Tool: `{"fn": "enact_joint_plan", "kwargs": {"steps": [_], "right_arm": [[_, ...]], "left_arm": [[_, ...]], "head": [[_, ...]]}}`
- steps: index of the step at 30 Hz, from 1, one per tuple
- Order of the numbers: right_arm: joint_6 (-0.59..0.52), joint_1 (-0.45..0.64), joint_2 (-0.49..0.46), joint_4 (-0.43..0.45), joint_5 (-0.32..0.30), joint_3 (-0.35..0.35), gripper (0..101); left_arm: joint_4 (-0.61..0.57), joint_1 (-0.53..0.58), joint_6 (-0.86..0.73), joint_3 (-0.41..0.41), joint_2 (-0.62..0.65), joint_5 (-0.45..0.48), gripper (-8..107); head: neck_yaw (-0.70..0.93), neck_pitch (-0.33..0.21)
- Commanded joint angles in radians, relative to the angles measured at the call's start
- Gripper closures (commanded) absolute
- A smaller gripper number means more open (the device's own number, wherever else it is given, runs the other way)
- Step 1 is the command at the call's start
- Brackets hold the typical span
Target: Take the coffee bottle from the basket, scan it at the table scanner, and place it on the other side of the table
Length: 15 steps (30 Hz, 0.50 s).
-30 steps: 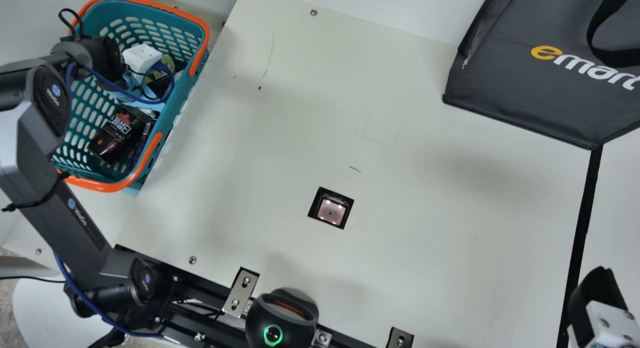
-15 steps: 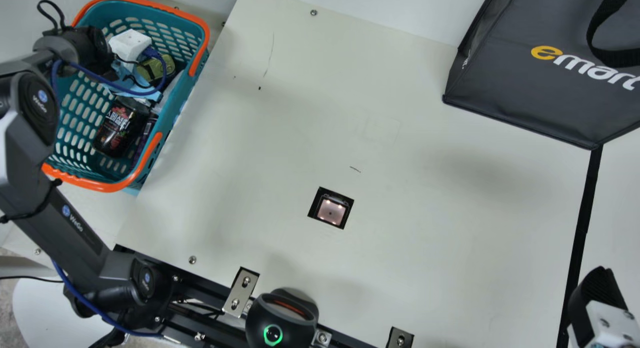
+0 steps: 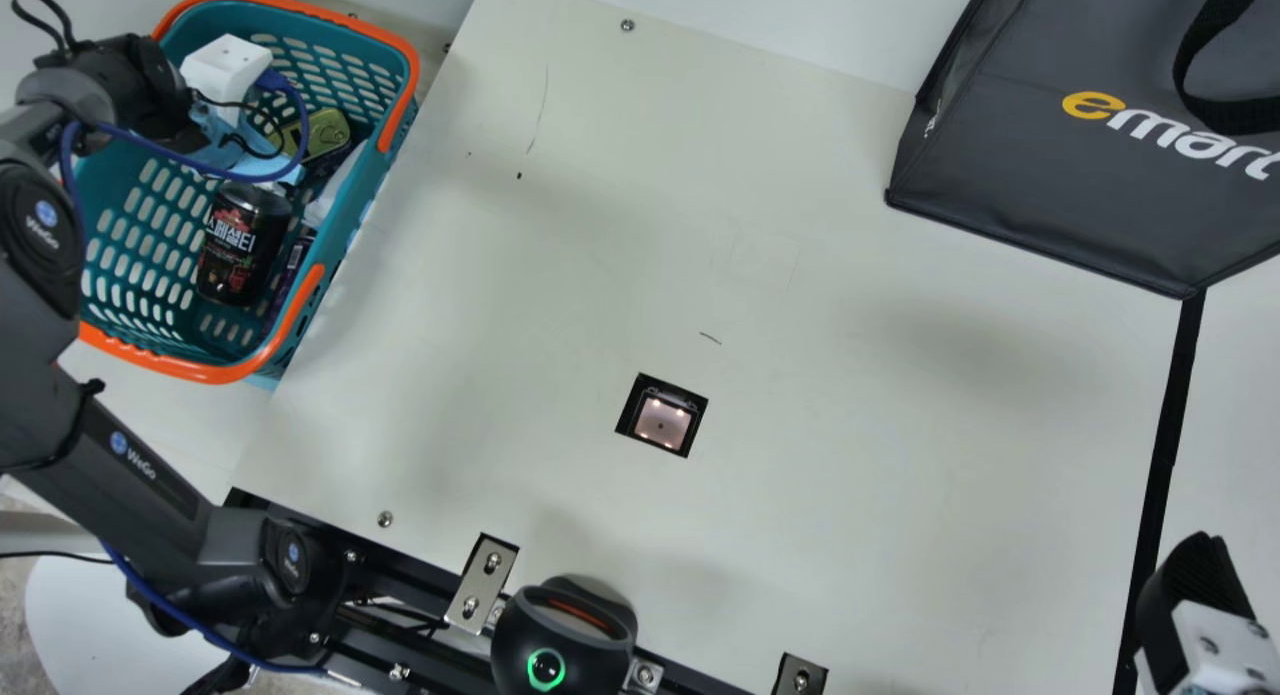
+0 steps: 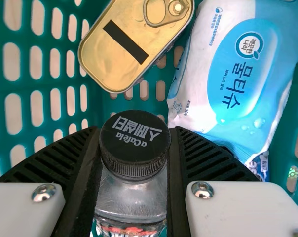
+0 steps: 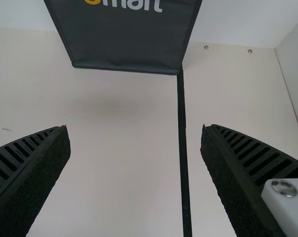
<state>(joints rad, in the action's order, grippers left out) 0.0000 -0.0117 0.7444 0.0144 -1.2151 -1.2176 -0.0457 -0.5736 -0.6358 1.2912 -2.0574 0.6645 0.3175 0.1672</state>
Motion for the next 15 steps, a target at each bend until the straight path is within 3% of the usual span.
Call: {"fn": "enact_joint_plan", "kwargs": {"steps": [1, 15], "right_arm": [[0.000, 0.000, 0.000, 0.000, 0.000, 0.000, 6], [0.000, 0.000, 0.000, 0.000, 0.000, 0.000, 6]], "left_arm": [[-0.010, -0.005, -0.005, -0.006, 0.012, 0.002, 107], [-0.085, -0.051, -0.067, -0.047, 0.099, 0.036, 107]], "head": [[0.004, -0.029], [0.004, -0.029]]}}
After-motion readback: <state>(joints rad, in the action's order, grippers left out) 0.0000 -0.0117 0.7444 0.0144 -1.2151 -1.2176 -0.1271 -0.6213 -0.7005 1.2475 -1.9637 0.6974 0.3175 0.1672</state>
